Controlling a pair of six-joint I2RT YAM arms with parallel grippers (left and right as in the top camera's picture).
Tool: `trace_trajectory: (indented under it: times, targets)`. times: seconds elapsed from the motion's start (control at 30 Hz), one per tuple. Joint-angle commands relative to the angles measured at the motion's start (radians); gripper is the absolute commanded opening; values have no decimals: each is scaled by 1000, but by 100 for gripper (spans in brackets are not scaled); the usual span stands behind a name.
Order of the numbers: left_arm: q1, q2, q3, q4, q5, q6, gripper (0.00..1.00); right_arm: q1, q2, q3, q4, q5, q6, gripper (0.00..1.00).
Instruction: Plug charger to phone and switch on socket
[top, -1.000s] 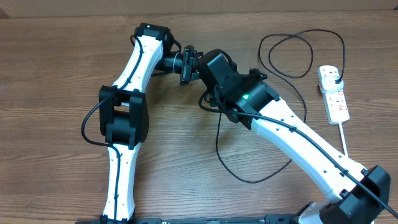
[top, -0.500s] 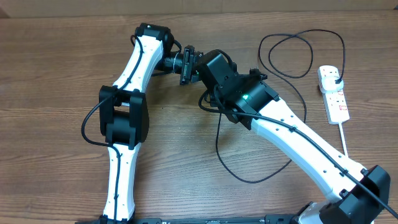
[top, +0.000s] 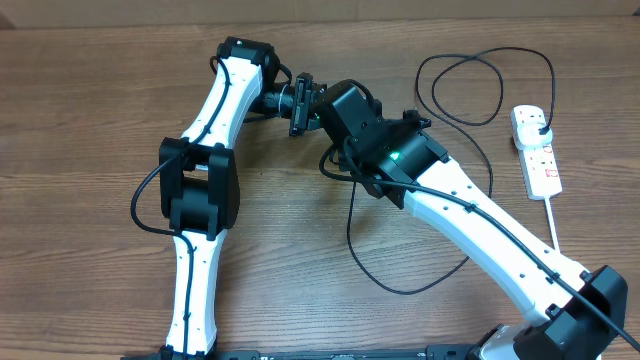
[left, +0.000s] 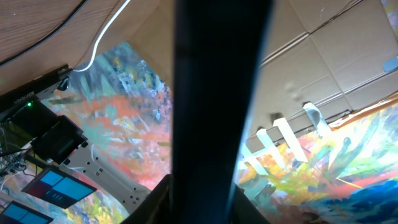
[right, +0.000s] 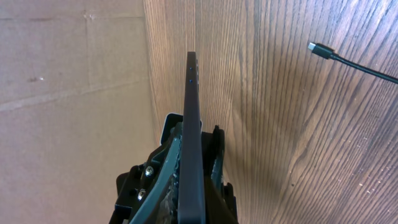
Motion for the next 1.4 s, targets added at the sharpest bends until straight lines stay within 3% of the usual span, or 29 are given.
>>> trace_trajectory:
  times: [0.0, 0.17, 0.23, 0.3, 0.37, 0.5, 0.67, 0.73, 0.9, 0.97, 1.2, 1.37]
  targets:
    - [-7, -1, 21, -2, 11, -5, 20, 0, -6, 26, 16, 37, 139, 4]
    - [-7, -1, 21, -2, 11, -5, 15, 0, -6, 26, 16, 37, 139, 7]
    - [-7, -1, 21, -2, 11, -5, 11, 0, -7, 26, 16, 36, 138, 13]
    - [-7, -1, 21, -2, 11, -5, 4, 0, -6, 26, 16, 33, 114, 35]
    - [-7, -1, 21, -2, 11, -5, 4, 0, -6, 26, 16, 34, 75, 54]
    - [-7, -1, 21, -2, 10, -5, 4, 0, -7, 26, 24, 36, -117, 70]
    - [-3, -1, 21, 79, -13, 30, 4, 0, -44, 26, 58, 35, -498, 75]
    - [11, -1, 21, 204, -106, 48, 4, 0, -70, 26, 93, 3, -759, 85]
    - [51, -1, 21, 238, -331, 181, 4, -6, -89, 26, 89, -137, -1123, 95]
    - [64, -1, 21, 229, -412, 190, 4, -29, -89, 26, 62, -225, -1204, 100]
    - [105, -60, 21, 208, -454, 369, 4, -246, -73, 26, -85, -542, -1384, 100]
    - [112, -221, 21, 264, -781, 378, 4, -359, -64, 25, -158, -574, -1385, 98]
